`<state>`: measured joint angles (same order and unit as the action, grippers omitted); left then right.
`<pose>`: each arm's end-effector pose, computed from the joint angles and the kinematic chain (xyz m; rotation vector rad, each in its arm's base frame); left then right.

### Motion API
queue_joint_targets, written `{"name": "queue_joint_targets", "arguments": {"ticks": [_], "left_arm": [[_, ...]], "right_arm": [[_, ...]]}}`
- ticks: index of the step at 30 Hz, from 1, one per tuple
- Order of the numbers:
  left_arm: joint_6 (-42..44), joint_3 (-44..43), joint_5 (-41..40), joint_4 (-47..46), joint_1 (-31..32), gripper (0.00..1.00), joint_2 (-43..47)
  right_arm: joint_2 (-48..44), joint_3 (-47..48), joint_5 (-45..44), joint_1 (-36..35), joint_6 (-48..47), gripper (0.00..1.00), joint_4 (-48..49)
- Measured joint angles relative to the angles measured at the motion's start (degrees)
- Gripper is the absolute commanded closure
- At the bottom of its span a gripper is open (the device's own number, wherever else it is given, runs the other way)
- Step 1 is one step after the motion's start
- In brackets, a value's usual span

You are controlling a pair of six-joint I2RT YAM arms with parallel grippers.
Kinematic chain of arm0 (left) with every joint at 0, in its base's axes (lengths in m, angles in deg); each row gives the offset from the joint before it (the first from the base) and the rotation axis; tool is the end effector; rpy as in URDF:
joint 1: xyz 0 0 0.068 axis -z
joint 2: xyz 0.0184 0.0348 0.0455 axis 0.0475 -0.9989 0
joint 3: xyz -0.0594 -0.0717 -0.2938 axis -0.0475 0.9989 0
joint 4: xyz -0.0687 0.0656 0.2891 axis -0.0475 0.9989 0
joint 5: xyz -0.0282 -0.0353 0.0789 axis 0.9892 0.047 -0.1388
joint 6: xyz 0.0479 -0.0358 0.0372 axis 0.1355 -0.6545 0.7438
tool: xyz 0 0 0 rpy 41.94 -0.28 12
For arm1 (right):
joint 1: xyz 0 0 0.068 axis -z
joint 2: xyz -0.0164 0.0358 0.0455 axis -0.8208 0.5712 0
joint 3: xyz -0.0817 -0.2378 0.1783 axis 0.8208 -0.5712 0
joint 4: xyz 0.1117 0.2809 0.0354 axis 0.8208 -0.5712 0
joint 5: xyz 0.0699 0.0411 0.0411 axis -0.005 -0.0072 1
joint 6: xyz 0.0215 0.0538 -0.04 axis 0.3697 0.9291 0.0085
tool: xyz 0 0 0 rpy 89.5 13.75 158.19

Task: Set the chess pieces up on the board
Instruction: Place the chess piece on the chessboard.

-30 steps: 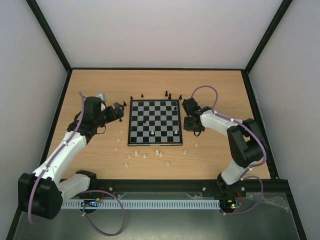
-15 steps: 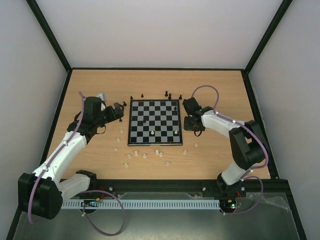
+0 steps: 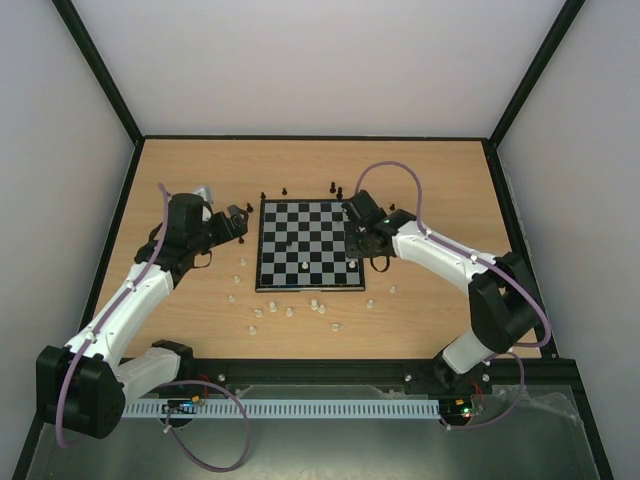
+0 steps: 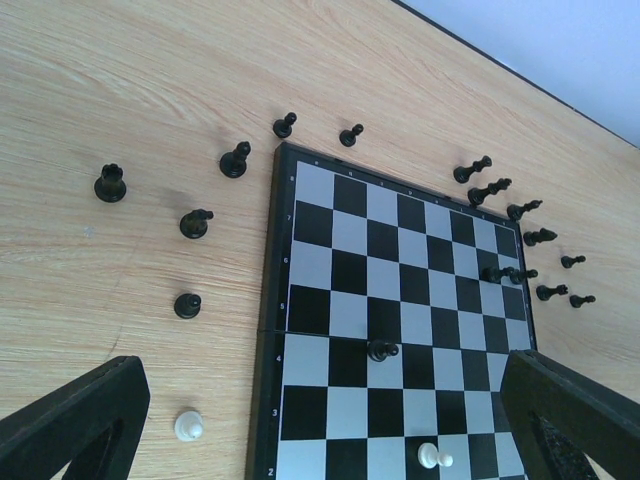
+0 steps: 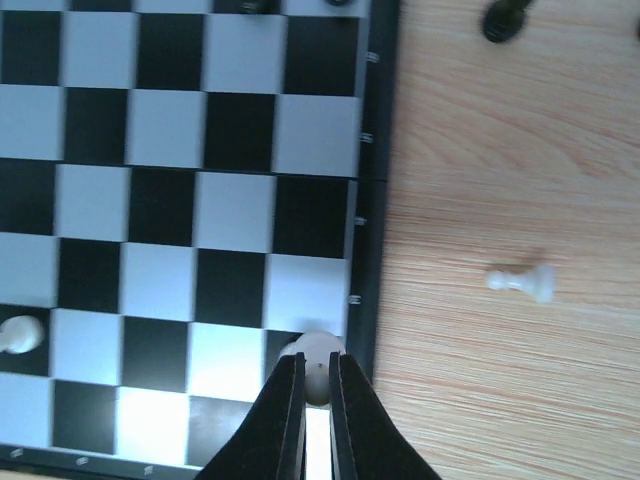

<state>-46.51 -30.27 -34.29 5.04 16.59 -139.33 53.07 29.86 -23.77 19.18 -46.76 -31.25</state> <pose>0.2720 -0.0745 0.2751 -0.3116 2.1681 -0.6153 0.3126 0.2138 0.2248 -0.0637 2.5056 0.2454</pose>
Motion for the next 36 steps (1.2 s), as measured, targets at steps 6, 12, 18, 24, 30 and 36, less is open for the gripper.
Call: {"name": "queue_joint_targets", "arguments": {"ticks": [6,12,18,24,30,36], "left_arm": [[0.00,0.00,-0.04,0.00,0.00,0.01,0.00],[0.00,0.00,-0.11,0.04,0.00,0.00,0.00],[-0.02,0.00,-0.68,0.26,0.00,0.01,-0.04],[-0.24,0.00,-1.33,0.61,0.00,0.00,-1.11],[-0.68,0.00,-1.53,0.59,0.00,0.00,-1.40],[-0.96,0.00,-1.70,0.57,0.11,0.00,-1.99]], "right_arm": [[2.29,3.80,1.18,-3.80,-0.02,0.96,-0.09],[6.67,4.39,2.10,-5.64,-0.02,0.95,-0.20],[8.26,4.39,2.56,-6.82,-0.02,0.92,-0.83],[8.96,4.39,2.82,-7.23,-0.04,0.89,-0.87],[10.14,4.39,3.02,-7.23,-0.24,0.87,-0.83],[10.82,4.39,3.50,-7.26,-0.70,0.73,-0.79]]}}
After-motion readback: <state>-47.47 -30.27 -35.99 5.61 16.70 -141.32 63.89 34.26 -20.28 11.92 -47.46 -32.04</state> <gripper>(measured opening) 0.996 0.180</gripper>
